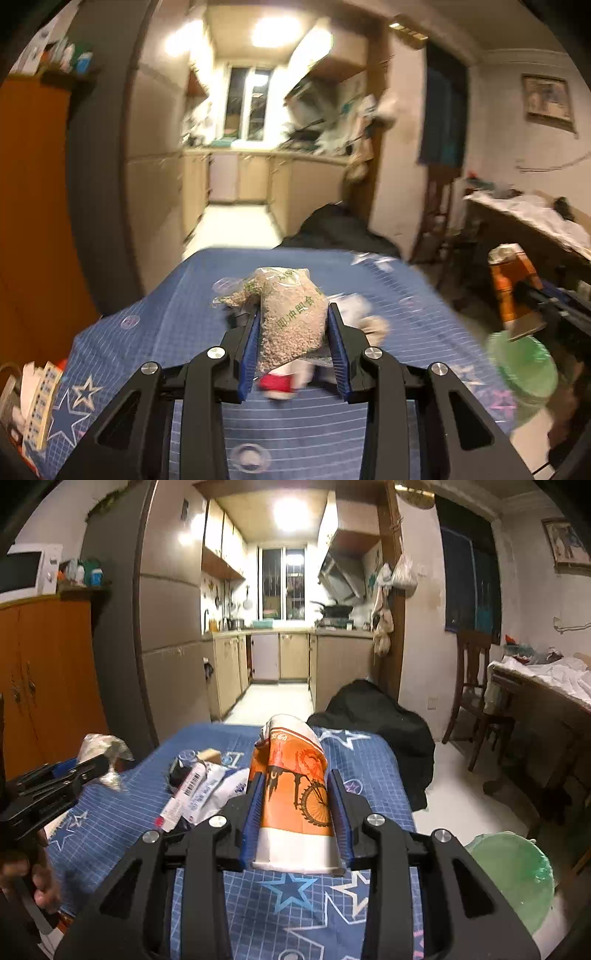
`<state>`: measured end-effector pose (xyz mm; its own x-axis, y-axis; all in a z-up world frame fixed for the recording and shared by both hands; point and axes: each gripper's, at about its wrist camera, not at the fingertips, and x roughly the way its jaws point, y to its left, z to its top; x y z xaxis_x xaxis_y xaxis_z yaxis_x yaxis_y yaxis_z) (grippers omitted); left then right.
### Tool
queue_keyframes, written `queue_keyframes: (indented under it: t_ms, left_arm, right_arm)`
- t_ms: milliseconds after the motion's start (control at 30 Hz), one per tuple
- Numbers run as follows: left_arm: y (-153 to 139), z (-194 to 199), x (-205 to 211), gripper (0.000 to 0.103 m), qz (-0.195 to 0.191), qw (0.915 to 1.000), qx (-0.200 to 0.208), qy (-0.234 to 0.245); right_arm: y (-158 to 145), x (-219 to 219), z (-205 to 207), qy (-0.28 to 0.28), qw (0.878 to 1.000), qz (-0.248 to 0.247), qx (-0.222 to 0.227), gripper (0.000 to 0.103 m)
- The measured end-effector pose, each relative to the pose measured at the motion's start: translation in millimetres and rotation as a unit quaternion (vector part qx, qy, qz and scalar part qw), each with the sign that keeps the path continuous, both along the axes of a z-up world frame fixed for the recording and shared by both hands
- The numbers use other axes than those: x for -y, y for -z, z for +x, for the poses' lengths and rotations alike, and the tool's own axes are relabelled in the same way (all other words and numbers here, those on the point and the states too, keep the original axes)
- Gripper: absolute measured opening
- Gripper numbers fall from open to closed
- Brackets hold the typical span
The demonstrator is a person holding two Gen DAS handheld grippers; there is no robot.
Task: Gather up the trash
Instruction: 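Carry the rice bag and paper cup over the green bin and release both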
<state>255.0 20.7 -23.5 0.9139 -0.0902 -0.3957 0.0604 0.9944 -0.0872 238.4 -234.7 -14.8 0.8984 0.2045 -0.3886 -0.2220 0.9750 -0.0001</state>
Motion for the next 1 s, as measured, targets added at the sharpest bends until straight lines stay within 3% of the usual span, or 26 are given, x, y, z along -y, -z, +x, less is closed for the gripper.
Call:
queue_keyframes:
  t_ms: [167, 467, 733, 1000]
  left_arm:
    - [-25.1, -21.9, 49.9, 0.035, 0.007, 0.9981, 0.02, 0.057]
    - [-46.4, -24.4, 143.7, 0.035, 0.005, 0.99, 0.029, 0.138]
    - [-49.5, 4.9, 246.2, 0.035, -0.001, 0.9743, 0.007, 0.225]
    - [-42.7, 33.0, 357.3, 0.035, 0.001, 0.9526, -0.031, 0.303]
  right_arm:
    - [-14.8, 24.5, -20.3, 0.012, 1.0, 0.014, 0.002, 0.033]
    - [-30.2, 80.2, -34.4, 0.067, 0.998, 0.005, 0.007, 0.033]
    - [-32.0, 150.7, -31.1, 0.137, 0.99, -0.003, -0.01, 0.033]
    - [-26.2, 224.8, -14.9, 0.199, 0.978, 0.001, -0.057, 0.033]
